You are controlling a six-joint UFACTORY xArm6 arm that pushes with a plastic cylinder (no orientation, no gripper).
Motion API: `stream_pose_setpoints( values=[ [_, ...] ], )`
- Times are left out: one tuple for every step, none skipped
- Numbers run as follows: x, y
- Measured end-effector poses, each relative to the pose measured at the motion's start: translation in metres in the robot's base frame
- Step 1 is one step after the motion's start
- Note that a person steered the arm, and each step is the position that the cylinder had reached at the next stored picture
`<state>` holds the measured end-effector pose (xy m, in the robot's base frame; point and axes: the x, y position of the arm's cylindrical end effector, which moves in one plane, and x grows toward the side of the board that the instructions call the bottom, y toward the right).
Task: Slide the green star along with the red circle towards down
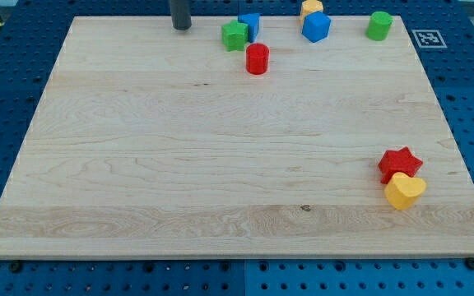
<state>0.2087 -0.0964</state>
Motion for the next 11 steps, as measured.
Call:
stream_pose_setpoints(
  values=[
    [-0.001, 0.023],
    [0.002, 0.043],
    [0.015, 0.063],
    [0.031, 0.089],
    [0.046, 0.108],
    [0.064, 0.112],
    [0.079, 0.112],
    [0.094, 0.112],
    [0.115, 0.112],
    [0.137, 0.112],
    [0.151, 0.119]
  ],
)
